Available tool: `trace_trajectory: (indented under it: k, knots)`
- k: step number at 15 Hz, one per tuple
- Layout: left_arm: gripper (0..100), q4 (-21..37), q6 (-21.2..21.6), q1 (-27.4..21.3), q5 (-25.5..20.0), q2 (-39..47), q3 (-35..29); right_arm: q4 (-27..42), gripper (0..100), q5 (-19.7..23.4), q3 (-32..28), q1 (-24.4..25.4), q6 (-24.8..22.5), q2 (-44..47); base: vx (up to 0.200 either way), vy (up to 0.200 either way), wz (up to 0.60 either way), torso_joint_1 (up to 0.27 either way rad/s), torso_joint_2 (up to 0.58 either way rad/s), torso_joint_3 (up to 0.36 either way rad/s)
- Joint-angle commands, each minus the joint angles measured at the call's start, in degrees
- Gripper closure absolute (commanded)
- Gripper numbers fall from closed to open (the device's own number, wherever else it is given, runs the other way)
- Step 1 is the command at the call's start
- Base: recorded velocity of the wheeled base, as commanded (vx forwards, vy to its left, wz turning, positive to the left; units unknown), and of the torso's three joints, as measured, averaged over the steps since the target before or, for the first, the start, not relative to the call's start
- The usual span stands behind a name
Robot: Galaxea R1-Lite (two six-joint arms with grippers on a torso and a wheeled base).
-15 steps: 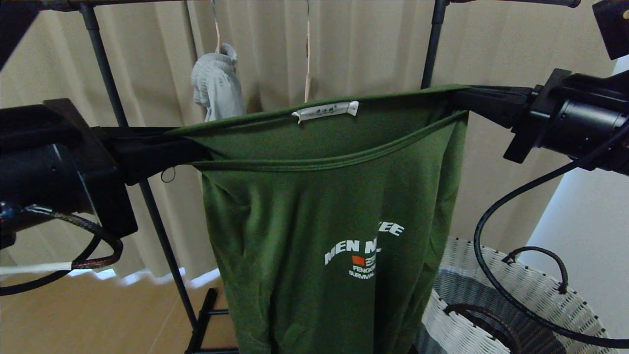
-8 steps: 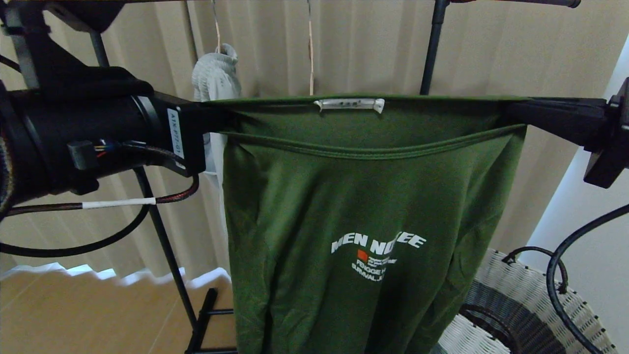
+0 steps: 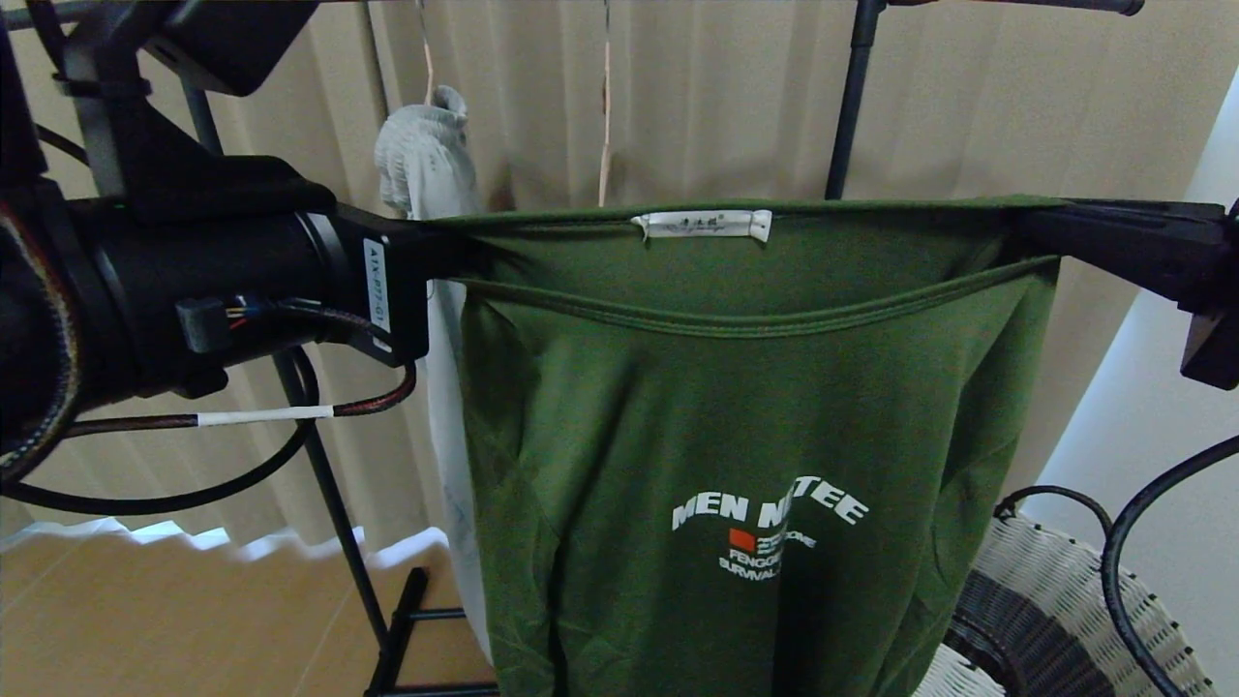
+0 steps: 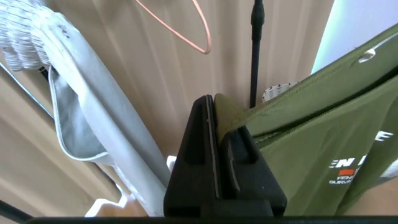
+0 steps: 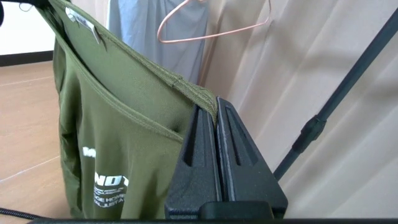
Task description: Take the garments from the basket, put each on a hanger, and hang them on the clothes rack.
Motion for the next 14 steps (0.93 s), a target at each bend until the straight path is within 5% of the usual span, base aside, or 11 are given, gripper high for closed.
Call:
trace_trajectory:
  k: [1,5,6,14]
  knots:
    - [100,-0.02,0.02,-0.01,-0.01,0.12,0.09,-0.01,100,0.03,0.08,0.03,-0.03,-0.03,0.000,0.000,0.00,0.000,0.00,0.000]
    - [100,-0.02,-0.07,-0.01,-0.01,0.12,0.09,0.08,100,0.03,0.25,-0.05,-0.03,0.06,0.000,0.000,0.00,0.000,0.00,0.000]
    - [100,-0.02,-0.07,-0.01,-0.01,0.21,0.09,0.08,0,0.03,0.52,-0.05,-0.03,0.06,0.000,0.000,0.00,0.000,0.00,0.000]
    - [100,-0.54,-0.16,4.82,1.93,-0.40,3.34,-0.63,0,3.81,7.02,0.03,0.05,-3.99,0.000,0.000,0.00,0.000,0.00,0.000]
